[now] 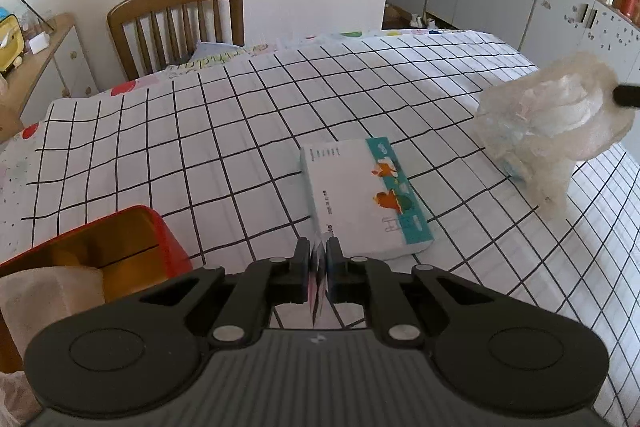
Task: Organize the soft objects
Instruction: 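Lift the pink sachet and white mesh cloth off the table with both tools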
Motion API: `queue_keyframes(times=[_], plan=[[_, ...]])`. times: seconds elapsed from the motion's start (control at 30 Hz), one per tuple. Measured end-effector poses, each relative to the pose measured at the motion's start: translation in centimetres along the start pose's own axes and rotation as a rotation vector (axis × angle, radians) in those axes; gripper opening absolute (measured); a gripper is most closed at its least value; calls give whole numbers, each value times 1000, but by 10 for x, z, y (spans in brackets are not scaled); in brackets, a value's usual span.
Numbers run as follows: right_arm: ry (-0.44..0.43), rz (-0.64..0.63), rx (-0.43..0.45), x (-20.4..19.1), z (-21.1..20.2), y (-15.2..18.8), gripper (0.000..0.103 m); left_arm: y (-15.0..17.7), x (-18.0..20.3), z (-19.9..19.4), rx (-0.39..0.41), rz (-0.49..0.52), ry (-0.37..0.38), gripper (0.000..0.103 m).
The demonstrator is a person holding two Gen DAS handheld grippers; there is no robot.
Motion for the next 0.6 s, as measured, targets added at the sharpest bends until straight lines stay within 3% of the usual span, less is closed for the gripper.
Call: queue_keyframes(times=[0.3, 0.43, 0.6], plan=[[-41, 3, 7, -7, -15, 0, 3, 11, -2, -5, -2, -7, 0, 8], [-74, 22, 8, -11, -19, 2, 3, 10, -5, -18, 32, -39, 6, 8], [-130, -55, 59, -34, -40, -14, 3, 9, -8, -46, 88, -73, 24, 8]])
Point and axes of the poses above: each gripper's, at about its wrist camera, not at the fingertips, and z roughly the way its jaws point, x to its right, y to its underside, the point moved 5 cm from there along z, roughly the way its jaws point, and after that the axes turned 8 degrees about -x, right-handed, at the moved point
